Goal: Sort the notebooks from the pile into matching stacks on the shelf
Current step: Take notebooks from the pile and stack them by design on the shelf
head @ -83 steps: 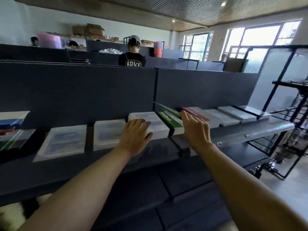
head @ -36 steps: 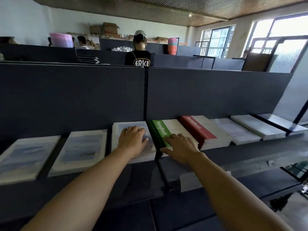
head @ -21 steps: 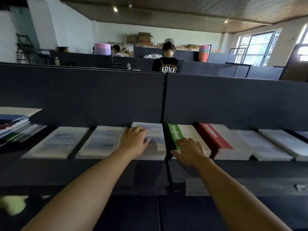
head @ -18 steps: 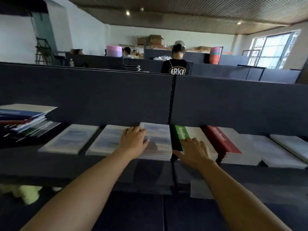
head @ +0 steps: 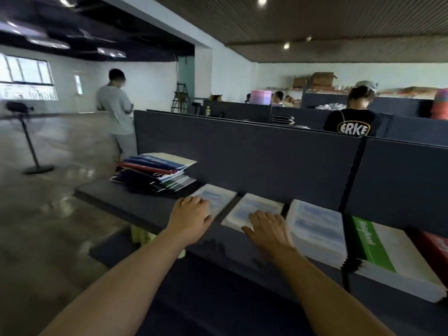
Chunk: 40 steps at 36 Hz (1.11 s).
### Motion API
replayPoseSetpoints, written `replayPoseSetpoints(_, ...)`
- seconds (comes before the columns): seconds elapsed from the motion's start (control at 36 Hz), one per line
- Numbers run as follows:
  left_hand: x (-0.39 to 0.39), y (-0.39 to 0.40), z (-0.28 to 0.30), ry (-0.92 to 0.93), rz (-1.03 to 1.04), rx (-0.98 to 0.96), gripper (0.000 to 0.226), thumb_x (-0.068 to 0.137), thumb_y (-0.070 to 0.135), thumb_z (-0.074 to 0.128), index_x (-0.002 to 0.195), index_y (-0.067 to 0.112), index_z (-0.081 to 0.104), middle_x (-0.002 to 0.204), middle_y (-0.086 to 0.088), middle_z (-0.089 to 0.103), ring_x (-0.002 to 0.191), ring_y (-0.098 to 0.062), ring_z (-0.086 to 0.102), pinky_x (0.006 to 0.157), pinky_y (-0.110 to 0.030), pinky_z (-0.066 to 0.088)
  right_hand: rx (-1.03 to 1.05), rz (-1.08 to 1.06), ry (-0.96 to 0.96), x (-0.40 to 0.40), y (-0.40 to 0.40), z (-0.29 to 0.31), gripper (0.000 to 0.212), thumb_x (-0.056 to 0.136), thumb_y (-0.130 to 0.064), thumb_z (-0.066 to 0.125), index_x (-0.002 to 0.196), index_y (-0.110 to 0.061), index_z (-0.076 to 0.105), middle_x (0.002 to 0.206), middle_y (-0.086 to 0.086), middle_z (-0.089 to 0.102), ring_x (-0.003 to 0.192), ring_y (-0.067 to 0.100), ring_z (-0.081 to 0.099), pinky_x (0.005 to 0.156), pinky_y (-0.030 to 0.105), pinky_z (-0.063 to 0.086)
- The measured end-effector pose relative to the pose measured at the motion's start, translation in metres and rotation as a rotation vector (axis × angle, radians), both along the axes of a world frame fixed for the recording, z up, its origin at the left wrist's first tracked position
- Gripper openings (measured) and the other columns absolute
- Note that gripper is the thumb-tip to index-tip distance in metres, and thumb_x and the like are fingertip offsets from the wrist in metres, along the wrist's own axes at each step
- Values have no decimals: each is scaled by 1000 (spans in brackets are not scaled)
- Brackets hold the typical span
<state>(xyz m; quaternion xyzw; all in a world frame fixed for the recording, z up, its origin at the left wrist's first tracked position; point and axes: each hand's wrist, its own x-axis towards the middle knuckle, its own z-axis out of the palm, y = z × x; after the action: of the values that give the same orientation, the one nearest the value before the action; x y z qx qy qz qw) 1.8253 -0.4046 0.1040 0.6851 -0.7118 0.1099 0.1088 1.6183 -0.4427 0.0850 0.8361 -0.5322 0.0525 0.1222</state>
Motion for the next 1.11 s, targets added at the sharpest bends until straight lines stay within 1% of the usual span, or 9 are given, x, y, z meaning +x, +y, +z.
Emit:
replayPoseSetpoints(0.22,110,25,10,-6,136,13,45,99,44,38,139,25,42,139,3,44,131,-19,37,111,-36,24,9,86,19,113,-7,10,45,101,-46,26,135,-21,43,137,3,47,125,25,44,102,37,30)
replayPoseSetpoints(0.33,160,33,12,-51,163,17,45,98,44,40,138,24,43,139,2,44,131,-19,37,111,-35,23,-48,166,125,162,-7,13,38,103,-37,32,136,-22,42,136,6,46,124,28,45,99,41,33)
replayPoseSetpoints(0.42,193,35,12,-77,172,14,43,98,43,40,137,24,45,139,1,45,131,-20,38,111,-35,25,-38,196,182,194,-11,11,39,102,-33,32,137,-22,44,133,7,46,122,28,45,96,42,34)
replayPoseSetpoints(0.53,227,29,9,-75,179,21,44,98,43,41,137,24,44,141,1,44,132,-20,37,111,-36,25,1,158,138,227,-20,10,39,101,-35,30,135,-22,44,130,6,47,119,26,44,94,40,34)
replayPoseSetpoints(0.61,243,18,6,-83,158,33,44,97,42,42,137,24,43,142,0,43,133,-21,36,112,-37,24,-2,85,25,243,-28,15,41,102,-43,26,128,-19,46,129,5,50,118,24,47,96,38,34)
replayPoseSetpoints(0.75,255,-10,3,-78,107,43,42,96,37,43,136,23,43,141,-1,43,132,-22,37,111,-38,24,4,13,-58,253,-51,24,43,101,-45,27,128,-19,47,130,5,52,119,24,48,97,37,35)
replayPoseSetpoints(0.92,257,-58,-3,-50,71,-2,41,95,36,45,134,24,45,137,0,46,129,-20,39,111,-37,24,-55,-37,-36,252,-95,32,33,101,-31,36,131,-20,45,131,2,53,119,22,50,95,35,39)
replayPoseSetpoints(1.03,257,-91,2,-52,60,-18,40,96,39,46,133,24,46,137,-1,45,130,-22,38,113,-39,23,-53,-70,5,251,-127,37,48,95,-19,50,141,-20,35,137,2,48,124,22,46,100,35,38)
replayPoseSetpoints(1.11,257,-114,6,-51,59,-47,39,95,38,47,132,24,47,137,-1,46,130,-23,38,112,-39,23,-52,-65,16,253,-150,38,55,93,-14,52,143,-19,31,139,3,45,126,23,44,100,35,38)
